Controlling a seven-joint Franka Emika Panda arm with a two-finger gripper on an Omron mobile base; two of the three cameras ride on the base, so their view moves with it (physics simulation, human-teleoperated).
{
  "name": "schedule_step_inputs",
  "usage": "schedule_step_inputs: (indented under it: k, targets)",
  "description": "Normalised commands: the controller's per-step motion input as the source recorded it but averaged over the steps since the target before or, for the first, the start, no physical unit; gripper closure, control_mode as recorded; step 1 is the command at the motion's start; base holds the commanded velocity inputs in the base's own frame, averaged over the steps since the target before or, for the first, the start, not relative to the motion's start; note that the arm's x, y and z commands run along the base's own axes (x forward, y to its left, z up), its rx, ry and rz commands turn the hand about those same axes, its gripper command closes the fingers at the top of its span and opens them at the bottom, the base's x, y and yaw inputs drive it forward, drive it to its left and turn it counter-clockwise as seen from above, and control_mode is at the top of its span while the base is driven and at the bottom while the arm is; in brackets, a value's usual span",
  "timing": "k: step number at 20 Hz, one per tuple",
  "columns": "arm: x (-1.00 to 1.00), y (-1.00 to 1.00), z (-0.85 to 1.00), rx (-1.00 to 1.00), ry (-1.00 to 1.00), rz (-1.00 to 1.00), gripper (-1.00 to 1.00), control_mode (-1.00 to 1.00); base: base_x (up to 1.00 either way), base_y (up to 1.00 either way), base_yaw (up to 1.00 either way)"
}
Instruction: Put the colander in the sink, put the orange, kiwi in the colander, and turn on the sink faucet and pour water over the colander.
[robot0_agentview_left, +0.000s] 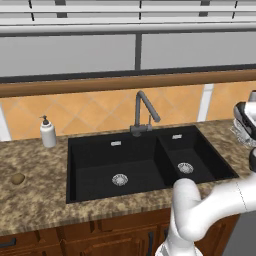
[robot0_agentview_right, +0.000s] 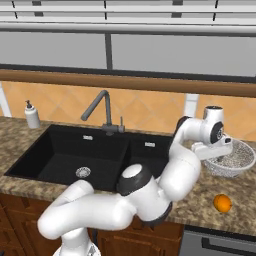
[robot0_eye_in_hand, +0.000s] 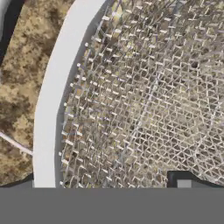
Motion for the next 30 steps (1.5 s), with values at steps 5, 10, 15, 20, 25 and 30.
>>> schedule_step_inputs:
  k: [5,10,15,20,25,30]
  targets:
    - [-0.28,-0.06,-0.96,0.0,0.2,0.0,1.0,-1.0,0.0,0.0,0.0]
    - [-0.25,-0.22,-0.47,0.1,0.01,0.04,1.0,-1.0,0.0,0.0,0.0]
    - [-0.28,-0.12,0.0,0.27,-0.17,0.03,1.0,-1.0,0.0,0.0,0.0]
    - [-0.07,0.44,0.21,0.13,-0.2,0.05,1.0,-1.0,0.0,0.0,0.0]
    - [-0.24,0.96,0.43,-0.01,-0.21,0.21,1.0,-1.0,0.0,0.0,0.0]
    - [-0.82,0.94,0.25,0.0,-0.27,0.02,1.0,-1.0,0.0,0.0,0.0]
